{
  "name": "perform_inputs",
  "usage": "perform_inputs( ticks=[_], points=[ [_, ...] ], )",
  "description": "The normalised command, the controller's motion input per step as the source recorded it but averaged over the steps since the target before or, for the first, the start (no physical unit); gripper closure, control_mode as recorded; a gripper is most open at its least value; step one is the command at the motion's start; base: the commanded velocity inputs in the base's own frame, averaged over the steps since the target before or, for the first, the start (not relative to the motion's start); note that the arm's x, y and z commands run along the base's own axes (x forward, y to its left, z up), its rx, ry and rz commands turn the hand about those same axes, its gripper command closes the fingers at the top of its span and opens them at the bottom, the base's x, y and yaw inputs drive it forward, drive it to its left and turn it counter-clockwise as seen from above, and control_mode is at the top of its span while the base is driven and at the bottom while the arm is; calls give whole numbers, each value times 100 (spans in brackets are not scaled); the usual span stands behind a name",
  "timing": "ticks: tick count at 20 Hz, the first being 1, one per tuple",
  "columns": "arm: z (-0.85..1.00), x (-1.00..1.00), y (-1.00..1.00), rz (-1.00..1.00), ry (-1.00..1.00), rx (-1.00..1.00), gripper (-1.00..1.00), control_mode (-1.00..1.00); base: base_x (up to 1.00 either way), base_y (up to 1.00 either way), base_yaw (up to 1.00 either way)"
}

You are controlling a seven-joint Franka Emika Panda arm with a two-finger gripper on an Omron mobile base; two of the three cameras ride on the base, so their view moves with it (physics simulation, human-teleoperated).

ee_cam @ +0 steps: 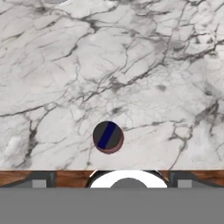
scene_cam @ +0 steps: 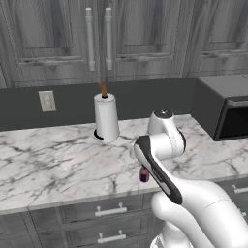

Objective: Move the drinks to the dining counter.

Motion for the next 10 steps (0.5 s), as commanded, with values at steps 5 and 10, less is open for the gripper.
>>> perform_inputs(
  ticks=[5, 10],
  points=[
    [-34, 15, 0, 0, 0, 0, -100, -100, 0, 0, 0],
    [-29, 20, 0, 0, 1, 0, -100, -100, 0, 0, 0]
  ],
)
